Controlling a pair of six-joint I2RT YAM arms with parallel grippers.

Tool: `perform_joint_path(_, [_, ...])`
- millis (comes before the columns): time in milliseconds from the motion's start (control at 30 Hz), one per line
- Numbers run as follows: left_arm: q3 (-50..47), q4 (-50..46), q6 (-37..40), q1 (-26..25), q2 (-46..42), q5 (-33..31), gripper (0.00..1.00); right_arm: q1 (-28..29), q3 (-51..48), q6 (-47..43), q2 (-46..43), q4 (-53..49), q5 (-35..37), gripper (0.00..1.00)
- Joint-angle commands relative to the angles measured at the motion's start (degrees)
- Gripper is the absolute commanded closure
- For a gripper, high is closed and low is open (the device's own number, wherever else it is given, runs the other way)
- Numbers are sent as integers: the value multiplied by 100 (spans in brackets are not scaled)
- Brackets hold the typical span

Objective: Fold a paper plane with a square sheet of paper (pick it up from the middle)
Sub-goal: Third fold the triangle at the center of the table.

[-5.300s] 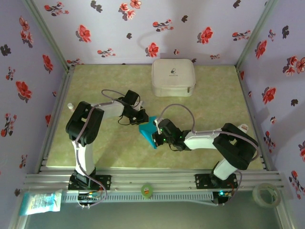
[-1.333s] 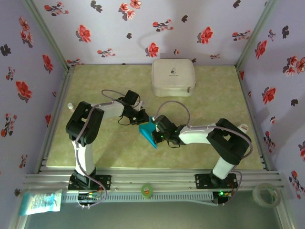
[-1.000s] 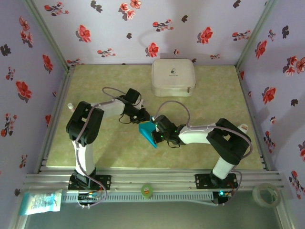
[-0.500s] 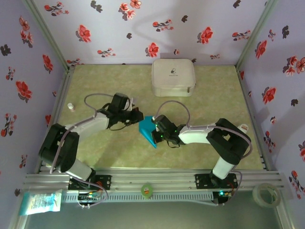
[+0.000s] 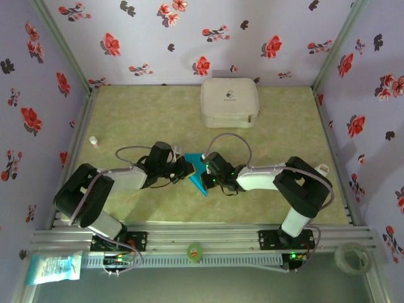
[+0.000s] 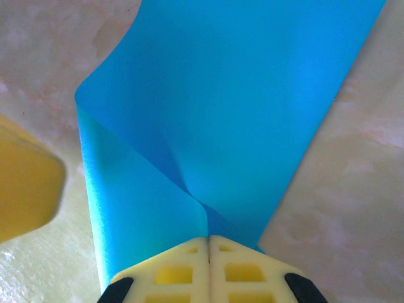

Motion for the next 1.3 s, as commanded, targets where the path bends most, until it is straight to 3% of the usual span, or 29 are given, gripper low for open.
perform_joint_path(0, [-40, 366, -266, -53, 168, 100, 100, -32, 3, 46, 82, -45, 112, 100])
perform_joint_path(367, [147, -256, 21, -114, 389, -24, 100, -36, 18, 50, 115, -53, 108, 100])
perform_joint_path(1267, [192, -276, 147, -154, 705, -124, 100, -33, 17, 13, 129, -153, 108, 100])
